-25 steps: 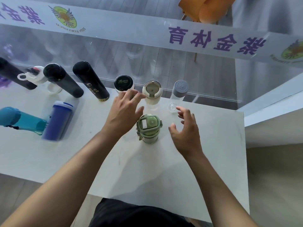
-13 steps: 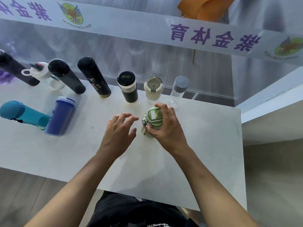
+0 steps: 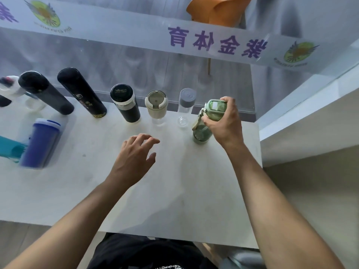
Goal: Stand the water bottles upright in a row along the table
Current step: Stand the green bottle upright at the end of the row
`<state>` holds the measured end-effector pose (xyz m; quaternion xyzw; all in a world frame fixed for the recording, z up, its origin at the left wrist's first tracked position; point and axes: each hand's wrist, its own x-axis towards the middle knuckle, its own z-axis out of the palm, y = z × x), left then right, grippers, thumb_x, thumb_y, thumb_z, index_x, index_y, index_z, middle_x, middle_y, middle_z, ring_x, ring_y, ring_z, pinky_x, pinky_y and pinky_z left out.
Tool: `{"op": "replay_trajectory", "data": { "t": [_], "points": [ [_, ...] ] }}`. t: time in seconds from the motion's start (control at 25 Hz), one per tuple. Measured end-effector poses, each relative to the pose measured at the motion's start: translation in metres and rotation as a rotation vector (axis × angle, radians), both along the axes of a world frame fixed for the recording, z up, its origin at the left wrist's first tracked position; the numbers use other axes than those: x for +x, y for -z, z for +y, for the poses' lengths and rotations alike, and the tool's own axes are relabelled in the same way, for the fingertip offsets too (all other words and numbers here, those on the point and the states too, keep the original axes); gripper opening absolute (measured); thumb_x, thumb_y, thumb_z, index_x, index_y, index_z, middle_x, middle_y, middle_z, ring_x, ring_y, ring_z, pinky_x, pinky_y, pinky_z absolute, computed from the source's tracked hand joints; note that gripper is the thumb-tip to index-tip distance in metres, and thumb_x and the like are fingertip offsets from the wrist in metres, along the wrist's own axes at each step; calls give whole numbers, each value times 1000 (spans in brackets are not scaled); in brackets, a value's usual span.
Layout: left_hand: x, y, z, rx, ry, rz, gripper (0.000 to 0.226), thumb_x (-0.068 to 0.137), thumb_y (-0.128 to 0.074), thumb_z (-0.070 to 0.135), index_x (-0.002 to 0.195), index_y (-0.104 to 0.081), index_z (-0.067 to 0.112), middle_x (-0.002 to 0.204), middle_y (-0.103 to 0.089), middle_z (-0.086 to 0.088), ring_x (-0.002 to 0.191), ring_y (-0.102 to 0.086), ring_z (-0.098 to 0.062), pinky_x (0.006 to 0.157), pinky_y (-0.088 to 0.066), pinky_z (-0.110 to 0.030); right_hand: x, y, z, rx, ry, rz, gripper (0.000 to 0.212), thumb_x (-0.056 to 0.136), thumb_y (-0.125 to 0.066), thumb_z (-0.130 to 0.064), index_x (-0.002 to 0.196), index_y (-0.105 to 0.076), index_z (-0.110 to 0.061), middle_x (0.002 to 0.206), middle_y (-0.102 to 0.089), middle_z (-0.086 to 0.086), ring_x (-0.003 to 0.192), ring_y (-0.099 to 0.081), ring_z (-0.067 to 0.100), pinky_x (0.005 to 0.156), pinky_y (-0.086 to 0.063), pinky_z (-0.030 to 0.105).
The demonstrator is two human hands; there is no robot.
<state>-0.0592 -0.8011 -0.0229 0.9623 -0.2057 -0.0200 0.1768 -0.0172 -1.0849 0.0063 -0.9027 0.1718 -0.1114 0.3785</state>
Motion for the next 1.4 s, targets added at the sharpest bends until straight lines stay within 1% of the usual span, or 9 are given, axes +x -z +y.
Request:
{"op": "replay_trajectory", "data": {
  "t": [0.12,0.28,0.4,0.52,0.64,0.72,0.8,1.2,1.4],
  "points": [
    [8,-5,-9,-7,17,10,37,90,-65,28,126,-58,26,126,-57,0,113,-53,-30,94,-45,-44,19,-1,-16,-26,20,-34,70,70,-85,-33,127,-46,-18,119,-55,2,101,-55,17,78,-34,16],
    [51,-26,-52,-41,99,-92,42,87,-66,26,128,-57,23,129,-56,-4,110,-52,-34,91,-45,-46,34,3,-27,-24,19,-35,71,71,-86,-31,128,-46,-15,119,-55,6,104,-57,22,82,-35,17],
    [96,-43,-100,-34,116,-139,57,83,-69,24,136,-50,22,138,-49,-10,120,-47,-37,95,-43,-48,38,8,-28,-14,15,-30,70,73,-85,-32,128,-44,-17,119,-54,6,101,-56,19,80,-34,16],
    [138,-40,-133,90,104,-43,68,85,-70,23,145,-39,25,148,-37,-13,132,-37,-39,99,-40,-51,39,9,-29,-10,4,-14,70,74,-84,-31,129,-44,-17,119,-51,7,94,-49,14,78,-34,17],
    [161,-22,-139,86,129,64,53,89,-62,16,138,-44,24,133,-45,-14,113,-49,-44,93,-47,-52,39,8,-31,-29,-8,-16,71,74,-85,-29,130,-44,-15,119,-51,8,95,-49,14,81,-35,18],
    [165,-15,-135,14,150,92,47,88,-61,11,132,-49,21,123,-48,-15,99,-54,-43,85,-49,-48,38,8,-32,-44,-4,-6,71,75,-85,-29,131,-44,-14,119,-51,9,96,-48,13,82,-34,17],
    [165,-11,-130,-11,167,99,48,86,-64,9,130,-51,20,122,-49,-14,96,-55,-41,82,-49,-45,40,7,-31,-45,-6,-2,72,75,-85,-29,131,-43,-14,120,-51,9,99,-51,17,83,-35,18],
    [153,-7,-123,-11,165,82,53,84,-65,11,132,-49,25,126,-47,-10,100,-55,-39,80,-53,-51,37,4,-31,-91,16,10,79,72,-87,-37,134,-42,-20,123,-52,10,106,-58,26,83,-42,26],
    [146,-19,-121,52,171,78,66,85,-69,15,143,-40,27,144,-37,-15,112,-50,-44,89,-51,-52,30,1,-31,-97,27,14,90,70,-86,-45,143,-37,-27,130,-48,10,116,-56,27,95,-48,35]
  ]
}}
